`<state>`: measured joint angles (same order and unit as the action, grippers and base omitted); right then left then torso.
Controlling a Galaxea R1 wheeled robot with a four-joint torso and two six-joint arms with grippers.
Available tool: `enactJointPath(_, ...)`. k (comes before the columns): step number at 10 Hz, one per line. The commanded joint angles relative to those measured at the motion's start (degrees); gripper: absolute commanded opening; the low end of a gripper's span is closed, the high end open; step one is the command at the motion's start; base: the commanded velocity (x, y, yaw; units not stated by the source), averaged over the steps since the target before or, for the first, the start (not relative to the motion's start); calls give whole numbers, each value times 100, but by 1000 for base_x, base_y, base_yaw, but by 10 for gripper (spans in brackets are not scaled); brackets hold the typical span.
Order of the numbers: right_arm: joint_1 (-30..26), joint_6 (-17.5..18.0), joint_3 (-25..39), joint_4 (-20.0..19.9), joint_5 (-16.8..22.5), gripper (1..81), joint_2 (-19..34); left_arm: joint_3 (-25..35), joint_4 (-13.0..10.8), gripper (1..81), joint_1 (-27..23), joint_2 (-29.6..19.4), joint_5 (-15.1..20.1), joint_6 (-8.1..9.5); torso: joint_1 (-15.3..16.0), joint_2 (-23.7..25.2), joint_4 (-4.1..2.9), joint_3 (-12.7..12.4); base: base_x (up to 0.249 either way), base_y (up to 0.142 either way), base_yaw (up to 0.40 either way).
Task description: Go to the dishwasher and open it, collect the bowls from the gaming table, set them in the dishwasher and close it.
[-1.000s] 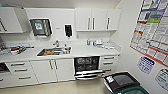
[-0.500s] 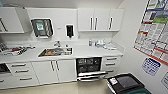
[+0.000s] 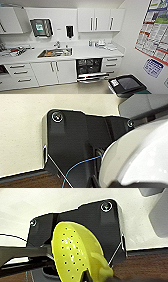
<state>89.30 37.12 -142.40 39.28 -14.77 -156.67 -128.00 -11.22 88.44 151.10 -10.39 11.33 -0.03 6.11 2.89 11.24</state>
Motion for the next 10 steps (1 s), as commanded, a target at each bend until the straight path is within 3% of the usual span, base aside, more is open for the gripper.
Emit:
enactJointPath(1,-214,-12,-68,106,186,10,116,65,-91,10,-200,-141,212,1,3,0,0,0,69,0,0)
enactJointPath(7,-214,-20,-94,106,186,10,90,65,-91,10,-200,-150,212,10,3,0,0,0,72,53,0)
enactJointPath(10,-206,-21,-129,106,186,10,81,65,-91,10,-200,-132,212,19,3,0,0,0,72,0,0)
